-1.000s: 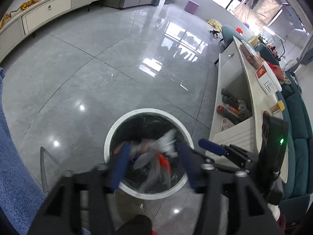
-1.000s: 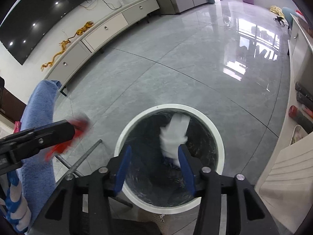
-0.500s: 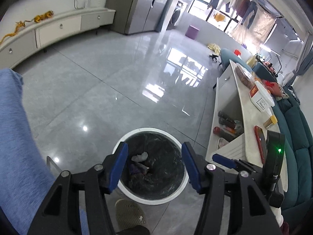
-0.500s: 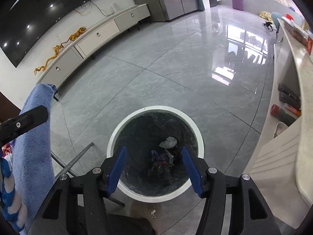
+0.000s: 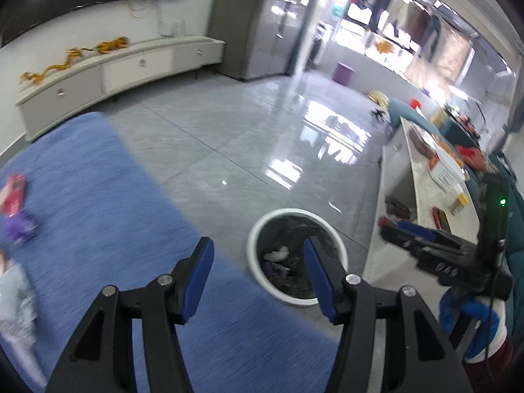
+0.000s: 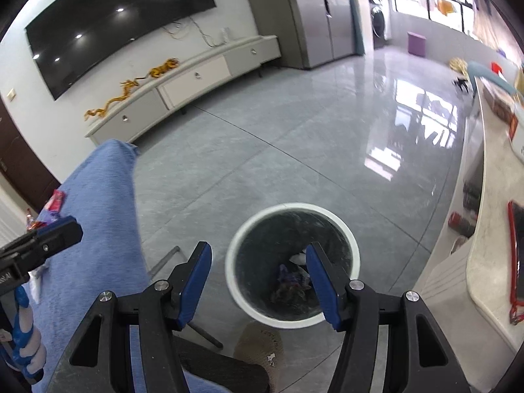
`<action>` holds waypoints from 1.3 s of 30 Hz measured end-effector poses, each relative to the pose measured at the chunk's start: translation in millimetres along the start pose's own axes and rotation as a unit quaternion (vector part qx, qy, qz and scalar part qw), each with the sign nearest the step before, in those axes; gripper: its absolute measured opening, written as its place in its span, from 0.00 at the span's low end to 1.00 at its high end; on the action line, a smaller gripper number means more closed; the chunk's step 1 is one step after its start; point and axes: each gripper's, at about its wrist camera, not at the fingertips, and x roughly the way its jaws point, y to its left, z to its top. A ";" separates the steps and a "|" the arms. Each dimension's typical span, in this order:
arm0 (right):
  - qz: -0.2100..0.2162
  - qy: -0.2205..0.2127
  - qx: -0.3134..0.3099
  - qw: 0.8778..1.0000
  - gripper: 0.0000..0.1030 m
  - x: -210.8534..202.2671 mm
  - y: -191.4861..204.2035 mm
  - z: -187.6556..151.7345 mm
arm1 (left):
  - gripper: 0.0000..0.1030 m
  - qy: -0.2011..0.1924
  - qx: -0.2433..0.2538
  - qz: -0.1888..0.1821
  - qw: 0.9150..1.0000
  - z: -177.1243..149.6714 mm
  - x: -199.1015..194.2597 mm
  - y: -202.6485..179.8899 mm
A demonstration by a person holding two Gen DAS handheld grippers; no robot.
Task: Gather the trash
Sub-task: 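Grasp the clear bag with the left gripper while the right grasps the white printed bag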
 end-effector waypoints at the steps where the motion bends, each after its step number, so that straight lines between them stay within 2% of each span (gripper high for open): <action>1: 0.004 -0.005 -0.009 1.000 0.56 -4.8 9.2 2.1 | 0.54 -0.004 -0.007 0.004 1.000 -2.1 -6.9 8.0; 5: 0.022 -0.015 -0.042 0.999 0.56 -14.8 41.9 8.5 | 0.54 -0.043 -0.041 0.051 0.997 -24.9 -55.1 57.1; 9: 0.058 -0.012 -0.078 0.995 0.56 -13.4 87.1 13.1 | 0.53 -0.066 -0.077 0.086 0.991 -49.1 -90.5 104.6; 14: 0.110 0.015 -0.121 0.986 0.56 6.6 146.1 9.4 | 0.49 -0.059 -0.132 0.125 0.982 -88.8 -117.0 162.3; 17: 0.138 0.028 -0.157 0.978 0.56 17.1 190.6 3.5 | 0.46 -0.055 -0.160 0.128 0.977 -108.6 -125.3 187.1; 21: 0.178 0.044 -0.203 0.962 0.56 26.9 243.2 -7.3 | 0.44 -0.049 -0.180 0.125 0.974 -126.9 -125.0 199.9; 25: 0.209 0.057 -0.241 0.946 0.56 31.6 284.6 -17.0 | 0.40 -0.043 -0.183 0.115 0.975 -128.9 -116.0 200.3; 30: 0.227 0.067 -0.273 0.932 0.56 34.0 313.1 -28.8 | 0.35 -0.035 -0.181 0.109 0.977 -126.7 -106.9 202.9; 35: 0.236 0.082 -0.286 0.925 0.56 39.8 329.6 -36.0 | 0.23 -0.026 -0.179 0.112 0.977 -130.3 -101.9 205.9; 39: 0.244 0.092 -0.301 0.917 0.51 43.5 343.1 -43.0 | 0.16 -0.027 -0.188 0.109 0.976 -137.5 -99.8 213.5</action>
